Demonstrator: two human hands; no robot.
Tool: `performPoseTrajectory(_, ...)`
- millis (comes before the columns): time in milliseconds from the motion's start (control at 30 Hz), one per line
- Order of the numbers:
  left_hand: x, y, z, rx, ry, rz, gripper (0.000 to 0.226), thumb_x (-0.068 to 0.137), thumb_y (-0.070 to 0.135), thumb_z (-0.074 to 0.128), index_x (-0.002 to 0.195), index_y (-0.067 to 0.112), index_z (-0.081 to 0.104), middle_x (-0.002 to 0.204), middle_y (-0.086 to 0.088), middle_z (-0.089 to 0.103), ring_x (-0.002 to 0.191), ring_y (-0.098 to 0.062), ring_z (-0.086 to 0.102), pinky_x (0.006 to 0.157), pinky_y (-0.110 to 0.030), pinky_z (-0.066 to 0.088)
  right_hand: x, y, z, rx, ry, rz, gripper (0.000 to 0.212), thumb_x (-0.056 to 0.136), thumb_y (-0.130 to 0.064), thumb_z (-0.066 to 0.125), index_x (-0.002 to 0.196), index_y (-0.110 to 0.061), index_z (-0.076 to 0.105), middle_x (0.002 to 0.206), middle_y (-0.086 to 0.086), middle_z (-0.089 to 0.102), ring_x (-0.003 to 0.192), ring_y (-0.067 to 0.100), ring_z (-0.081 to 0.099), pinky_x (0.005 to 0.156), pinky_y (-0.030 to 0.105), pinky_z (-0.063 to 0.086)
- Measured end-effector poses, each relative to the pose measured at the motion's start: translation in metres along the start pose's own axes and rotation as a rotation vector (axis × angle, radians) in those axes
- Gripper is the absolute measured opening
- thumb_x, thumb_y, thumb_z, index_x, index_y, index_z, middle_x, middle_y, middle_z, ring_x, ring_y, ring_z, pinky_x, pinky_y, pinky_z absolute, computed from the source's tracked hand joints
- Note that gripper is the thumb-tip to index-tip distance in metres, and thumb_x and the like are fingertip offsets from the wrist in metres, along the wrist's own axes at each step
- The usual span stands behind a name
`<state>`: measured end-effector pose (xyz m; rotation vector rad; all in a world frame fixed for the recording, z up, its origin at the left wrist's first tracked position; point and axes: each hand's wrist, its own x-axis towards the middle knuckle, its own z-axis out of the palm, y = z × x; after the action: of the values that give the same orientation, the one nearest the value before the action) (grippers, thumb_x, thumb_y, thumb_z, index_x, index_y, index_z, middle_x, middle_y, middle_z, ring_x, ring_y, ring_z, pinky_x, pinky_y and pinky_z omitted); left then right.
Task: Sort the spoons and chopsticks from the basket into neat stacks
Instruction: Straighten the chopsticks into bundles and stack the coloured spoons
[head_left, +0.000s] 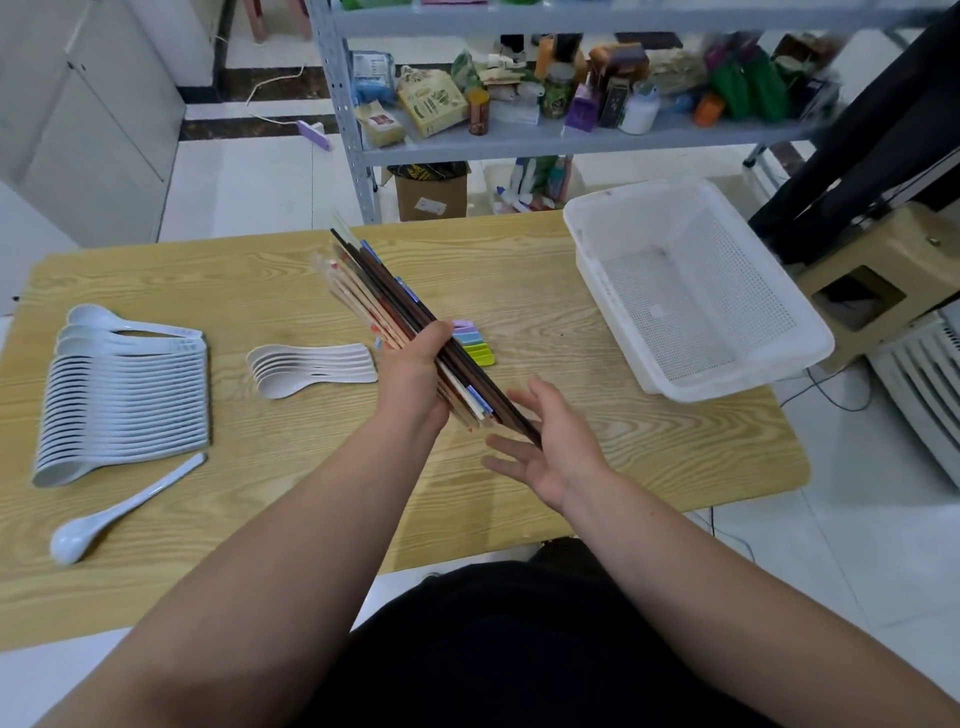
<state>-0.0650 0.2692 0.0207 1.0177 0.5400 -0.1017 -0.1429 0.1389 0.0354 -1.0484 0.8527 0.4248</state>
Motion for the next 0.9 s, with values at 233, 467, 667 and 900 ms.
performPoseTrajectory(233,-0.001,-0.006,0.007,-0.01,-0.047,0.017,0.014,0.084,0.009,0.07,0.093,0.012,0.059,0.076,-0.005,0.06,0.074,-0.024,0.063,0.07,-0.041,0.056,0.003,-0.006,0.004,-0.039,-0.085,-0.153,0.026,0.094,-0.035,0.069,0.111,-0.015,0.073,0.108,0.014,0.075,0.098,0.031,0.074,0.074,0.043,0.062)
performPoseTrajectory(467,0.0,-0.015,0.036,-0.01,-0.014,0.017,0.039,0.076,0.019,0.074,0.108,0.006,0.058,0.091,-0.014,0.056,0.083,-0.028,0.06,0.077,-0.045,0.055,0.011,-0.029,-0.02,-0.199,-0.14,-0.348,0.02,0.099,-0.031,0.064,0.114,-0.029,0.076,0.108,0.003,0.076,0.088,0.021,0.071,0.055,0.026,0.052)
performPoseTrajectory(667,-0.009,-0.037,0.07,0.024,-0.126,0.0,0.015,0.09,0.006,0.069,0.101,0.005,0.058,0.072,-0.007,0.057,0.064,-0.021,0.059,0.063,-0.034,0.053,0.023,-0.063,-0.051,-0.193,-0.214,-0.262,0.012,0.097,-0.026,0.065,0.099,-0.027,0.077,0.076,0.001,0.069,0.05,0.009,0.047,0.039,0.021,0.026)
performPoseTrajectory(900,-0.028,-0.058,0.116,0.043,-0.184,0.056,0.022,0.08,0.001,0.071,0.097,0.006,0.058,0.075,-0.001,0.063,0.068,-0.017,0.062,0.066,-0.033,0.055,0.047,-0.093,-0.085,-0.164,-0.293,-0.146,0.049,0.084,-0.052,0.076,0.109,-0.017,0.052,0.069,0.011,0.055,0.044,0.018,0.048,0.033,0.017,0.025)
